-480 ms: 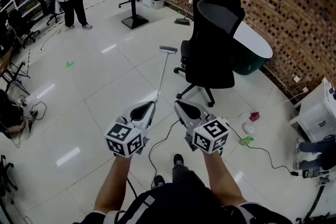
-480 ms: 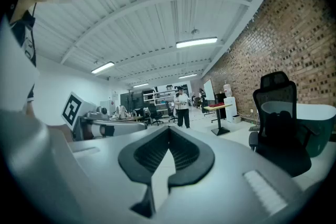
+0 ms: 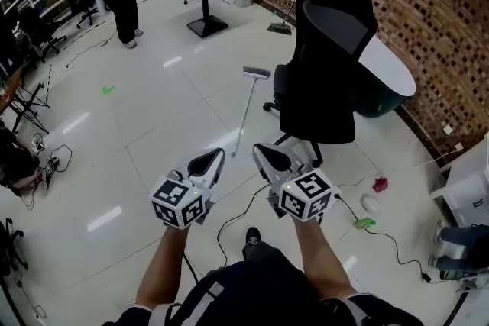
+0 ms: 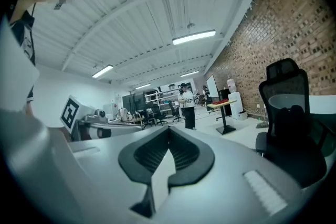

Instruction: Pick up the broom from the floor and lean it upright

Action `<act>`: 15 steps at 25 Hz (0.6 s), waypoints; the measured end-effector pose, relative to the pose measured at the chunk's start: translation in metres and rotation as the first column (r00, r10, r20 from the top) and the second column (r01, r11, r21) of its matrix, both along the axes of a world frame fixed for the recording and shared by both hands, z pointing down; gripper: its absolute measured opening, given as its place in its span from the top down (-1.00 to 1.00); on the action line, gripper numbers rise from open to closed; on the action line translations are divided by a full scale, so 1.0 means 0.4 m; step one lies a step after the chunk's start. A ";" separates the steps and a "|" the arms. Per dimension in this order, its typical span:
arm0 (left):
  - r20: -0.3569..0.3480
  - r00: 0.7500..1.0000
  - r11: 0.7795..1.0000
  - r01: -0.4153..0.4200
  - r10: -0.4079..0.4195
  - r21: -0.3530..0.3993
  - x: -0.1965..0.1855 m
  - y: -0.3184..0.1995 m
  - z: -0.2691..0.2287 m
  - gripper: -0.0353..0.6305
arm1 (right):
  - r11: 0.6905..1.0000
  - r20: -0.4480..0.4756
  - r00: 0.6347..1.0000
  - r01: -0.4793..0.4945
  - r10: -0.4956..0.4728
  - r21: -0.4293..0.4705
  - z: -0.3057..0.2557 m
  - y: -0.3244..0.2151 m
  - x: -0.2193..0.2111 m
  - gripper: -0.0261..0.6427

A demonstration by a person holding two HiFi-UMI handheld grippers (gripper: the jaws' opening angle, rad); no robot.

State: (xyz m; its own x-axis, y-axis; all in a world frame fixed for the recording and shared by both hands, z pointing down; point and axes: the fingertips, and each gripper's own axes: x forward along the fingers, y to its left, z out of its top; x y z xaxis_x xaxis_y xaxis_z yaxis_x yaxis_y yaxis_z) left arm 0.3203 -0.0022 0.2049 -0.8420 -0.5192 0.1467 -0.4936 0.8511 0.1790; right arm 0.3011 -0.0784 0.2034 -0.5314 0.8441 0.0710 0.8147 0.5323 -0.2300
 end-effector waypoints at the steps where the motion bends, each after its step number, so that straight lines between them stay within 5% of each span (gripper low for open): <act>1: 0.000 1.000 1.000 0.006 -0.006 -0.002 -0.025 -0.001 0.001 0.89 | 1.000 -0.003 1.000 0.010 -0.010 -0.002 0.003 0.000 -0.027 0.90; 15: 0.012 0.997 0.997 0.074 -0.074 -0.037 -0.259 0.177 -0.030 0.89 | 0.995 0.046 0.996 0.077 -0.080 0.057 0.010 0.182 -0.273 0.90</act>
